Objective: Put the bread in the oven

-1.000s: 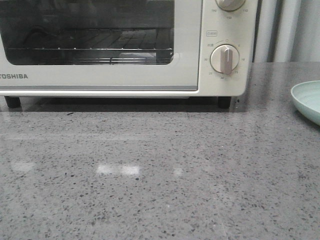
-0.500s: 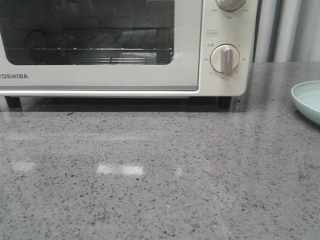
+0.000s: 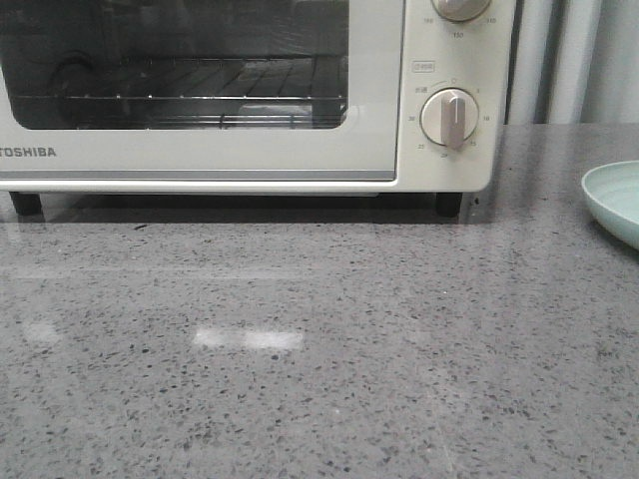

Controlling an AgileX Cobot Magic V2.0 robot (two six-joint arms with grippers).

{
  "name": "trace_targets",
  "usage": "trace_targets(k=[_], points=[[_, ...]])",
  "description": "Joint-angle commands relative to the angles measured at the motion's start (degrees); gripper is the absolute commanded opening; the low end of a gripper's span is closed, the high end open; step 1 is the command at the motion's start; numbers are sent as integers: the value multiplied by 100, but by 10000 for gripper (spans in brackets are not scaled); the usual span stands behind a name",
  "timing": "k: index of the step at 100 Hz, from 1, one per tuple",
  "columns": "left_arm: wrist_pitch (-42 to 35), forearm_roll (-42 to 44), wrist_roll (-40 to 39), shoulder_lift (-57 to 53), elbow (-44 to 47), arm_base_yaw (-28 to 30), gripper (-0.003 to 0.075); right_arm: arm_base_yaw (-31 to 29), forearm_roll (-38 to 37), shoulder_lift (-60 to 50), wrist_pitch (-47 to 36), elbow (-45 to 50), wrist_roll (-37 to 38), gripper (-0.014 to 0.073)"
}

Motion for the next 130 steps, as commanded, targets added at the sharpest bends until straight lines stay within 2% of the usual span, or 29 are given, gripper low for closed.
trace_targets(k=[1, 19, 44, 64, 91, 106, 130], points=[[226, -13, -123, 310, -545, -65, -22, 5, 3, 400, 311, -640, -9, -76], [1580, 126, -123, 1178, -1856, -194, -21, 5, 3, 1514, 2283, -1989, -110, -76], [2627, 596, -123, 2611, -3538, -701, -21, 5, 3, 3102, 3686, -3676, -385, -76], [3668, 605, -112, 3873, -4559, -1531, -21, 5, 3, 4024, 4772, -4696, -838, -76], [4457, 627, 92, 5157, -5629, -2521, -21, 5, 3, 4316, 4810, -5043, -838, -76], [4909, 627, 354, 5784, -6122, -2607, -21, 5, 3, 4316, 4846, -5043, -838, -76], [4976, 627, 354, 6351, -6421, -2607, -21, 5, 3, 4316, 4869, -5043, -838, -76]])
